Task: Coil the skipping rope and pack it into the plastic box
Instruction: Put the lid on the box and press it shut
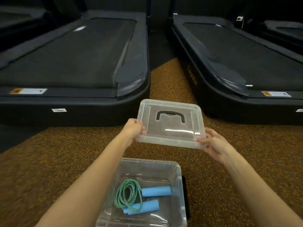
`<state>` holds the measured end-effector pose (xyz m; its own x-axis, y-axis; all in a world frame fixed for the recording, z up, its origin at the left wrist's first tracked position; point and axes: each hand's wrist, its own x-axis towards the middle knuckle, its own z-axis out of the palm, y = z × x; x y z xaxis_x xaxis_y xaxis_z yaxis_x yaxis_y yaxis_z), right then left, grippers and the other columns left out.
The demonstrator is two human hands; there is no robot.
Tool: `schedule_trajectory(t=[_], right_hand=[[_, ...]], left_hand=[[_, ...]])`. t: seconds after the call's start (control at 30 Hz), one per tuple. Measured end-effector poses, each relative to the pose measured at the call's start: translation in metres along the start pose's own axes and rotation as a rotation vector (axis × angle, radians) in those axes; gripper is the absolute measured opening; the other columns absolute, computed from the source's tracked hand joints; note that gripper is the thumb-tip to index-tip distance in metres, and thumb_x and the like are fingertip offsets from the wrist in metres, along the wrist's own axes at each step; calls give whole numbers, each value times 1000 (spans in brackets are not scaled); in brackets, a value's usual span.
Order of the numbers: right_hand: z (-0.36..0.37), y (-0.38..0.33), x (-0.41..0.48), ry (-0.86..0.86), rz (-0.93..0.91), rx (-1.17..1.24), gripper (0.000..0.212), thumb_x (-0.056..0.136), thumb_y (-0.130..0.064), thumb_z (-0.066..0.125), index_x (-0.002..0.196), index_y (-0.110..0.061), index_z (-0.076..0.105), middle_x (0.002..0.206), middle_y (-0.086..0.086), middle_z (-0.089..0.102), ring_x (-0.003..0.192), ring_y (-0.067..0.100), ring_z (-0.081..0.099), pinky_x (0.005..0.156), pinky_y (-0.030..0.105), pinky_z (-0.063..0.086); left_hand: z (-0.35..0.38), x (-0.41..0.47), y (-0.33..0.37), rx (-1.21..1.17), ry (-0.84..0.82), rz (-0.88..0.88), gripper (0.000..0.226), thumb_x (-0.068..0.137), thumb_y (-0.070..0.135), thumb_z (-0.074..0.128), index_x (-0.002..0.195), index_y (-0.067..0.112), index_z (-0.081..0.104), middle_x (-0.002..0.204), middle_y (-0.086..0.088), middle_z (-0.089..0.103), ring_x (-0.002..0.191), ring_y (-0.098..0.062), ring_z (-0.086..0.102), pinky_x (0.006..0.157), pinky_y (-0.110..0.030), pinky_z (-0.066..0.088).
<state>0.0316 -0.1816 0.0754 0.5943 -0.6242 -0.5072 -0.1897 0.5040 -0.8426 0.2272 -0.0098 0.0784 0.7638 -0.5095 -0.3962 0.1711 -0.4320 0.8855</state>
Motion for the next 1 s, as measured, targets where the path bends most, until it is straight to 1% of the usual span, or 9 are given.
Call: schedule_trajectory(t=[0.1,0.23,0.33,0.4,0.53,0.6,0.7,0.8,1.0], right_hand=[[9,-12,-15,-35,-63,-57,79,76,14,57,143,-20,31,119,9,57,101,28,60,73,39,53],[18,-24,-36,-39,-135,-122,68,80,2,61,141,-13,35,116,11,60,97,25,64,71,37,52],[27,-28,-46,26,-246,-332,57,89,-13,57,141,-18,35,114,5,61,102,22,61,88,44,50],[33,-28,-51,63,-328,-501,55,92,-20,53,143,-20,33,108,2,61,103,21,59,97,47,45],[46,-19,-57,73,-400,-705,50,97,-25,43,145,-18,31,140,11,46,122,26,49,98,42,41],[51,-10,-58,50,-409,-807,46,99,-24,40,143,-14,33,144,11,43,127,27,45,96,39,40],[58,11,-55,7,-360,-960,39,100,-25,37,135,-9,42,119,15,59,96,27,63,68,27,48],[59,31,-49,-4,-295,-1137,34,99,-28,37,123,-7,48,89,12,62,52,20,57,39,24,41],[53,64,-45,8,-220,-1395,33,97,-28,34,117,-6,49,103,15,64,53,23,62,49,30,50]], left_hand=[[-15,-13,10,18,80,61,31,89,2,47,119,-1,52,94,-12,60,71,-12,55,58,-24,45],[-37,-44,16,36,127,146,28,87,0,45,114,-2,53,85,-9,56,68,-14,53,59,-26,44],[-46,-74,13,43,144,188,19,87,-2,40,93,6,56,74,-5,53,61,-12,50,55,-24,42],[-51,-93,5,52,157,194,17,89,1,39,92,9,54,72,-2,53,59,-11,49,54,-23,41],[-59,-119,-19,85,199,193,23,91,2,38,77,12,52,70,-2,53,59,-11,49,55,-22,42],[-62,-126,-35,122,244,175,23,92,5,38,74,12,51,76,-6,56,62,-13,52,55,-24,42],[-64,-134,-62,216,317,120,19,91,13,42,99,4,56,98,-13,64,85,-27,62,66,-31,46],[-59,-139,-86,272,333,65,30,94,17,43,118,2,51,114,-16,62,102,-31,59,83,-35,47],[-45,-143,-123,388,374,46,30,97,12,39,119,-3,52,121,-21,59,111,-33,55,84,-32,40]])
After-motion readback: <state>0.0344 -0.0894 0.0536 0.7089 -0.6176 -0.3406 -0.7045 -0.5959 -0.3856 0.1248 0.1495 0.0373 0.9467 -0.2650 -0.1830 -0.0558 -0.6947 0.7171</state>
